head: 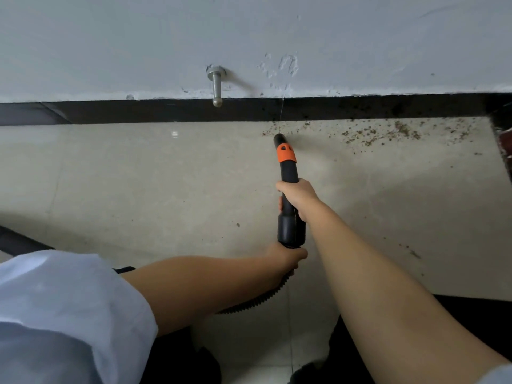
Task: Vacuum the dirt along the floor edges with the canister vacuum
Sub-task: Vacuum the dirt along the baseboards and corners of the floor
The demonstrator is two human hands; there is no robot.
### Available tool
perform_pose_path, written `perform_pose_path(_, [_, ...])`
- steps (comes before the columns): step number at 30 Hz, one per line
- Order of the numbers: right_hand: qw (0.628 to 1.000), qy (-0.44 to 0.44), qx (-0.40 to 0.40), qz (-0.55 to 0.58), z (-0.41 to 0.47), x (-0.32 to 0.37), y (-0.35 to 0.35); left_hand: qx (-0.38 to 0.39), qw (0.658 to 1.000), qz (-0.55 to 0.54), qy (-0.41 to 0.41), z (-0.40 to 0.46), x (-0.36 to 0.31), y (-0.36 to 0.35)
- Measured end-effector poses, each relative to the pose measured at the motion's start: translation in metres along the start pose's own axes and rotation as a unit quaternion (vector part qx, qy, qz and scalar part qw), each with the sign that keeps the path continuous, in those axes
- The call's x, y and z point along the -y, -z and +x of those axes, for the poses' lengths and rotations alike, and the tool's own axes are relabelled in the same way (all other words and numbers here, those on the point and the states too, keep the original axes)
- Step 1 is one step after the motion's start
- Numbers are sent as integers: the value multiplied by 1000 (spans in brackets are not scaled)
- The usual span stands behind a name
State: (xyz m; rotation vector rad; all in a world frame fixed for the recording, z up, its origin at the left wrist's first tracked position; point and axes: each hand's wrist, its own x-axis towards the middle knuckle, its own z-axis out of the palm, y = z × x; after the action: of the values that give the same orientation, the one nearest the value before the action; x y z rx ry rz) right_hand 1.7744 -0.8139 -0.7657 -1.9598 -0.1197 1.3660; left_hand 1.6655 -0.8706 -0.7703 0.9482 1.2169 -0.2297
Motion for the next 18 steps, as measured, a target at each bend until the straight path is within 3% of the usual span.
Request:
perform_pose_path(8, [1000,7,19,16,9,19,-33,-41,999,-6,-12,5,-10,36])
perform_pose_path(18, [988,-21,-97,122,17,9,22,9,993,117,12,18,-33,11])
